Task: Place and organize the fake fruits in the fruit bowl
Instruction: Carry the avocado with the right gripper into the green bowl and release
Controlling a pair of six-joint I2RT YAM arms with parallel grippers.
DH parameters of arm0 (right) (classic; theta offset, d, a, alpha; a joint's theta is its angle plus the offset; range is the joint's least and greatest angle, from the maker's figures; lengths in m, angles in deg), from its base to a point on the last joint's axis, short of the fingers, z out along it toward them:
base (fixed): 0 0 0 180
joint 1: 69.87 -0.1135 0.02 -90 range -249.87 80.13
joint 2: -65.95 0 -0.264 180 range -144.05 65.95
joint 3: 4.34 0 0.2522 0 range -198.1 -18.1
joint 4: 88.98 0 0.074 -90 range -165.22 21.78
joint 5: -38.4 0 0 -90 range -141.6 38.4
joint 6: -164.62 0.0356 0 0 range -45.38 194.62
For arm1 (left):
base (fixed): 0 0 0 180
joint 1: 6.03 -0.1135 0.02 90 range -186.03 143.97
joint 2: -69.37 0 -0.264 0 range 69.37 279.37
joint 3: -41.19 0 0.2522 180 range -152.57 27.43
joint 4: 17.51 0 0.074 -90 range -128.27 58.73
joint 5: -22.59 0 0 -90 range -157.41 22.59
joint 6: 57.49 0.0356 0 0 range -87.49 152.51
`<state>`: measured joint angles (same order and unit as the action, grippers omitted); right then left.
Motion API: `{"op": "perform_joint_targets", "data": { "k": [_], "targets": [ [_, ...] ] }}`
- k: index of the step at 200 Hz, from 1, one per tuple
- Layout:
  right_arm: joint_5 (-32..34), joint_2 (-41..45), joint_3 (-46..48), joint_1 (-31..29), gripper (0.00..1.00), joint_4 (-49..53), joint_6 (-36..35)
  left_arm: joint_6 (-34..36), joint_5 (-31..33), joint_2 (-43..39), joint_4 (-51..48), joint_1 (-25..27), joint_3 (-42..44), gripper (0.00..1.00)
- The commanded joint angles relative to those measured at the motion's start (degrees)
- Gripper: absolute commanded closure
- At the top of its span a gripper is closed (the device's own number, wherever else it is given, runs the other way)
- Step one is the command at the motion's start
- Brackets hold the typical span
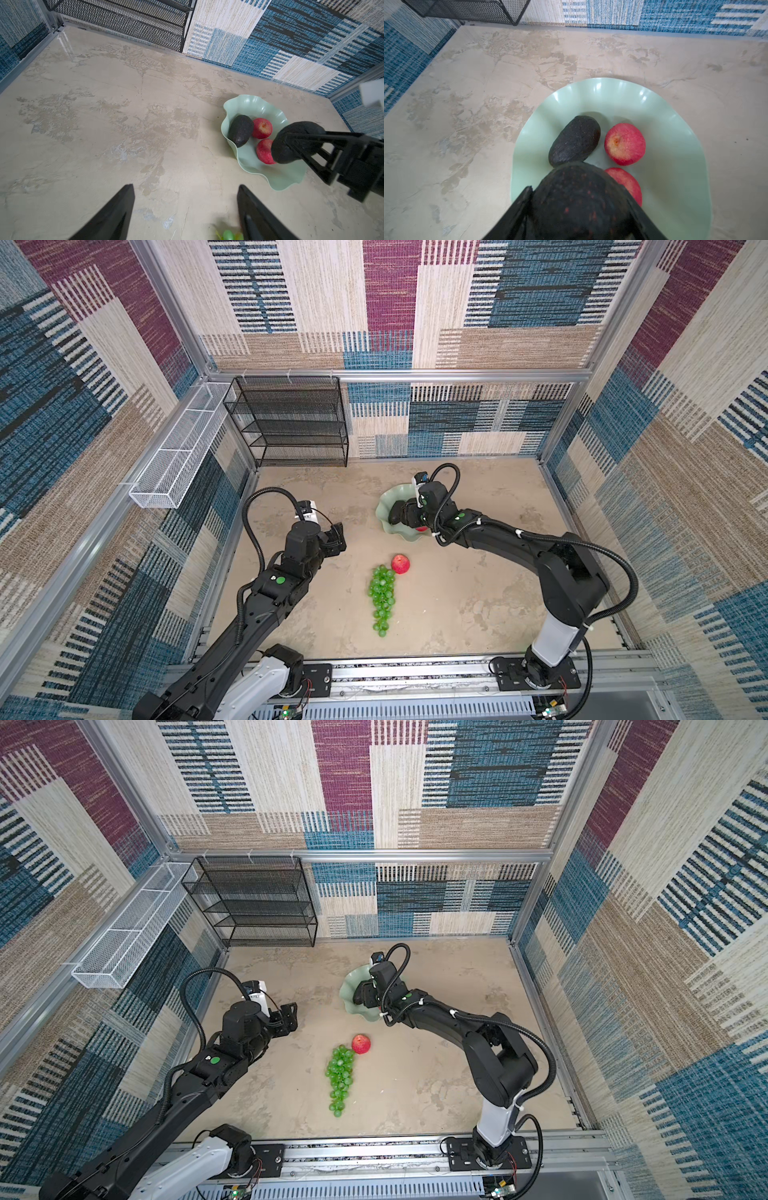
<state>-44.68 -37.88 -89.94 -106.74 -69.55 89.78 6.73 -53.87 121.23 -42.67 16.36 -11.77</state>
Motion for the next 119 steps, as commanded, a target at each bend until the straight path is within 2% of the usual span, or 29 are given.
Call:
{"op": "perform_joint_targets", "data": {
  "k": [1, 48, 81, 119],
  "targets": [
    [-4.4, -2.6, -1.7, 0.8, 0.48, -1.2, -1.4, -1.0, 1.2, -0.9, -0.7, -0.5, 0.6, 0.19],
    [-10.5, -6.2, -2.2, 2.9, 0.46, -0.5, 1.4, -0.8, 0.4, -0.1, -0.4, -1.3, 0.3, 0.19],
    [-12.6, -6.2, -1.6, 4.1, 0.27, -0.8, 2.2, -0.8, -0.6, 1.3, 0.1, -1.8, -0.3, 0.19],
    [-10.1, -1.7, -1.7, 4.4, 0.17, 0.1, 0.7, -1.1, -1.3, 2.3, 0.6, -1.9, -0.6, 0.19]
  ]
}}
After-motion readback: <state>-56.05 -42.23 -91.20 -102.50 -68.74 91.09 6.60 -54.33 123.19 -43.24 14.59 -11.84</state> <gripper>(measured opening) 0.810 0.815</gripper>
